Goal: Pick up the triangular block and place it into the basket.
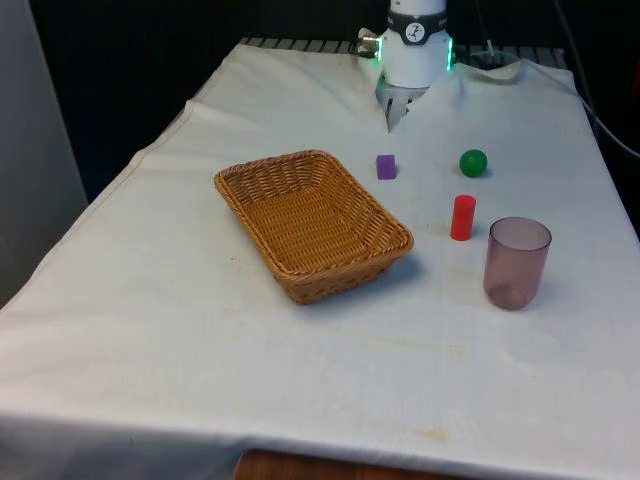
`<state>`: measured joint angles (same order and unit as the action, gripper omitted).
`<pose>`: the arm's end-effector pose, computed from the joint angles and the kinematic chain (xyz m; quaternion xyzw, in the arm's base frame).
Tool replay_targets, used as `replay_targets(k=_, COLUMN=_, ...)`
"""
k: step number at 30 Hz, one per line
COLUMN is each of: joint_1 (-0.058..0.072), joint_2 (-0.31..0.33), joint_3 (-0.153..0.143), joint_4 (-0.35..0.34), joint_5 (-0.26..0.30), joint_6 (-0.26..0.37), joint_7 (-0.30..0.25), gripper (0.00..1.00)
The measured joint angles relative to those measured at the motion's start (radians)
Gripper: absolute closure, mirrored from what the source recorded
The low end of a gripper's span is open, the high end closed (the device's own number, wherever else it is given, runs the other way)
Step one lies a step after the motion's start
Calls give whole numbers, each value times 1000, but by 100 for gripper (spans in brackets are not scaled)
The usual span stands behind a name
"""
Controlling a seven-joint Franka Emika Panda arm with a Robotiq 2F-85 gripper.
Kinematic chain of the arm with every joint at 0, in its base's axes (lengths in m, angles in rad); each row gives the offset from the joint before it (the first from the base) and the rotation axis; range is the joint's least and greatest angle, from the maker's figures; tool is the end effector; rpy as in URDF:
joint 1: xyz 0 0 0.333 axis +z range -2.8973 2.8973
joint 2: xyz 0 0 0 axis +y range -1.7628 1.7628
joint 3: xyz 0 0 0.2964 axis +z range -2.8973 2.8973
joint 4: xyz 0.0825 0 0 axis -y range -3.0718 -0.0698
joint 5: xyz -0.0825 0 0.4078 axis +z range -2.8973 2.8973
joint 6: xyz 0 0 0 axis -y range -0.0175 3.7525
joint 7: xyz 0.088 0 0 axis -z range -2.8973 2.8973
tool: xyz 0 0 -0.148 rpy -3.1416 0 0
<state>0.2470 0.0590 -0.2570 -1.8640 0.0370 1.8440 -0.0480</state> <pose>0.5870 -0.0001 0.4074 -0.9991 -0.0132 0.0382 0.0112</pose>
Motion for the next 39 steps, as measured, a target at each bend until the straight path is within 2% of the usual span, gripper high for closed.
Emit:
replay_targets(k=5, joint_1=0, joint_2=-13, joint_3=-1, joint_4=-23, joint_5=-1, joint_6=3, joint_7=1, gripper=0)
replay_targets(k=12, joint_1=0, joint_2=-67, joint_3=0, joint_4=-105, joint_5=-13, joint_6=46, joint_7=3, gripper=0)
replay_targets(k=25, joint_1=0, joint_2=-175, joint_3=3, joint_4=-266, joint_5=-43, joint_6=145, joint_7=7, gripper=0)
replay_targets(k=39, joint_1=-6, joint_2=-286, joint_3=-11, joint_4=-452, joint_5=-66, joint_6=261, joint_7=1, gripper=0)
